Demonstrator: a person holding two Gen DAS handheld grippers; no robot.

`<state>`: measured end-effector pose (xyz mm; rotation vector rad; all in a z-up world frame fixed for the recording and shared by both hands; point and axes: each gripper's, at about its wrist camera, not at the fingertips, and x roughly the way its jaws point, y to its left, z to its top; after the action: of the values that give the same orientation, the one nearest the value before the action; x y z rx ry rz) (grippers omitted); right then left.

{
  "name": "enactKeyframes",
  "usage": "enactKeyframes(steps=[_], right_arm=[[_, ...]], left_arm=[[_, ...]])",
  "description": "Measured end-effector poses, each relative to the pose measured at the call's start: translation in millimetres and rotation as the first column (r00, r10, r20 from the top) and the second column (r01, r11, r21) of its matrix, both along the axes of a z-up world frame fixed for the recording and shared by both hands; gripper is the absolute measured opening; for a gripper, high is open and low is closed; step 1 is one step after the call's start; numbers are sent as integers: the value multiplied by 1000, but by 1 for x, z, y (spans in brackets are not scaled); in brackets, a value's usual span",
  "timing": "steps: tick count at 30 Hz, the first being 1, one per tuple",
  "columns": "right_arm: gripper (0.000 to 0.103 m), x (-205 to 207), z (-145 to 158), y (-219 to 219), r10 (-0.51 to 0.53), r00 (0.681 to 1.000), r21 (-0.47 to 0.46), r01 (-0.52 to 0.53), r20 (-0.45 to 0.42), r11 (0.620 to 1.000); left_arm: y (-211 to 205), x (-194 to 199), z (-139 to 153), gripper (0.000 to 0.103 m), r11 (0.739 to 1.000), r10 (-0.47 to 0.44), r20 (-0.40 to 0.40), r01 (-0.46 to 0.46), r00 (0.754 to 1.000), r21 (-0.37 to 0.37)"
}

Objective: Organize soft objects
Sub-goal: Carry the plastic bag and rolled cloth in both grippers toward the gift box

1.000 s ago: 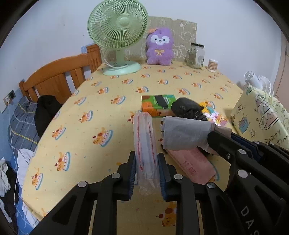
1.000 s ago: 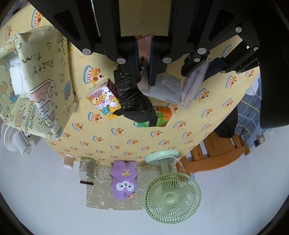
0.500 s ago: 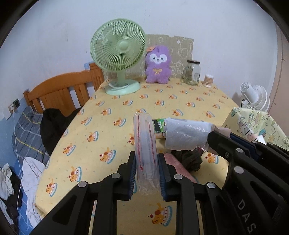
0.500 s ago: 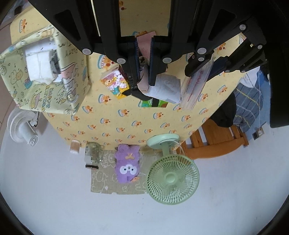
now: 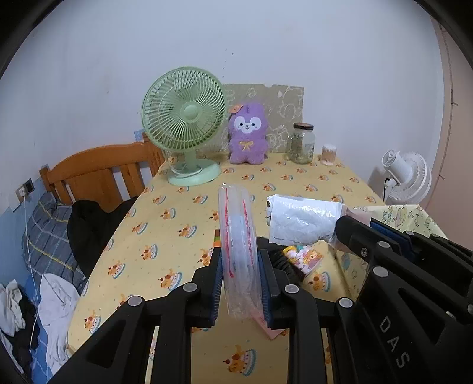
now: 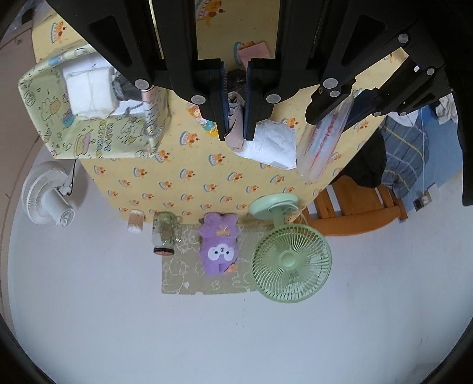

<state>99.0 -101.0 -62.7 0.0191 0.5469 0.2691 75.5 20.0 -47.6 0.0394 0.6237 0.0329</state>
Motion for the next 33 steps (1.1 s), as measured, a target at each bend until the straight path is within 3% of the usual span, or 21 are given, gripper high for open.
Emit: enactKeyframes(steps=[33], right_arm=[[12,10,15,-99,-169,985,37,168,39,985]], left_arm=[[-94,20,16,21,989,-145,32,145,989,-4]])
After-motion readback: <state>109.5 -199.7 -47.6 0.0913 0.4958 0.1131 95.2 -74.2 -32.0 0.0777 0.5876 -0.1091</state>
